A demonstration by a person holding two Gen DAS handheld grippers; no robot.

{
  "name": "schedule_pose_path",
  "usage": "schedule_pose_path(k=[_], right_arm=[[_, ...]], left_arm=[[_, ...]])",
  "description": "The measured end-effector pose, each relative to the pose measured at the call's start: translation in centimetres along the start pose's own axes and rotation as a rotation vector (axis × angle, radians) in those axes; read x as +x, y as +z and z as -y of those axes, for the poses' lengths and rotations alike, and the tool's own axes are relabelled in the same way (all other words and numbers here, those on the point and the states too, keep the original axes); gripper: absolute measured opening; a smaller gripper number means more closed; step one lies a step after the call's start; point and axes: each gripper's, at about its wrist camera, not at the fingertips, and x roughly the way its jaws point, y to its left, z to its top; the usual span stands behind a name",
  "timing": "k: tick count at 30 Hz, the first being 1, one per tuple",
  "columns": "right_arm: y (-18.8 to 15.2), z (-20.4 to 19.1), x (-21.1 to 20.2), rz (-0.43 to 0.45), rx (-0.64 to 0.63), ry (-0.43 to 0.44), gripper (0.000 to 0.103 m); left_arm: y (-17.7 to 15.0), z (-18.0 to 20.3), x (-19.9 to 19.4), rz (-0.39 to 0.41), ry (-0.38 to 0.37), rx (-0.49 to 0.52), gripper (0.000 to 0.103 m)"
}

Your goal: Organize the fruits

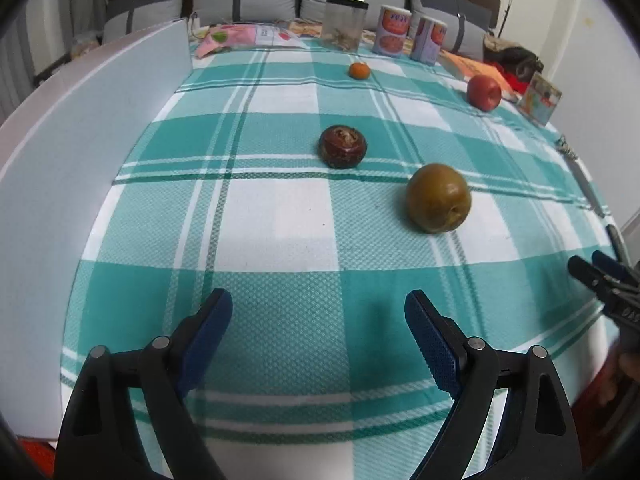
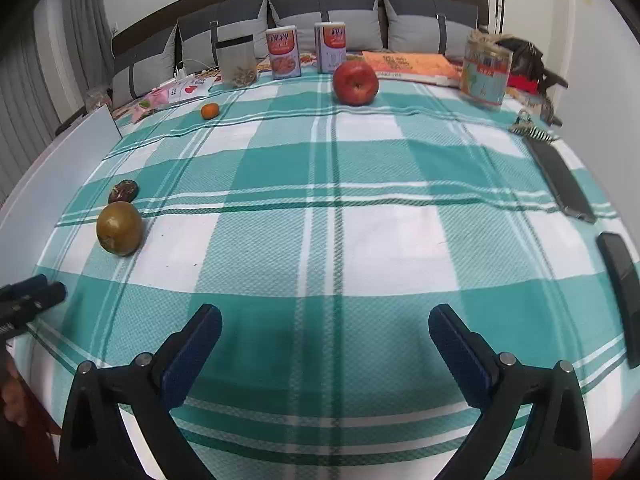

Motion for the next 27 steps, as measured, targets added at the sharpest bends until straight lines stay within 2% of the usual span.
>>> schedule_pose_path(k=[2,4,8,15,27], right_arm=[[0.6,-0.4,0.1,0.014,-0.011,0.013,0.103],[0.9,-1.8,0.9,0.012,-0.056,0.004,0.103],[-0.7,-2.6,2.7,-0.027,-0.106,-0.011,0.102],[-1.1,-2.7,3.5,-0.03,-0.111,-0.02,0.103],[-1.4,-2.7,3.5,-0.013,-0.11,-0.022,0.103]], left_arm=[[-0.4,-0.4,0.9,-0.023,0.013,-0.013,0.09],[-0.6,-0.3,0.8,-0.003,0.04,0.002,0.09],[-0.9,0.4,1.4,0.005,0.064,0.054,0.094],[-1.3,0.5,1.5,0.058,0.068,0.068,0.096],[-1.5,0.5,1.4,0.073,0.069,0.07,0.096]])
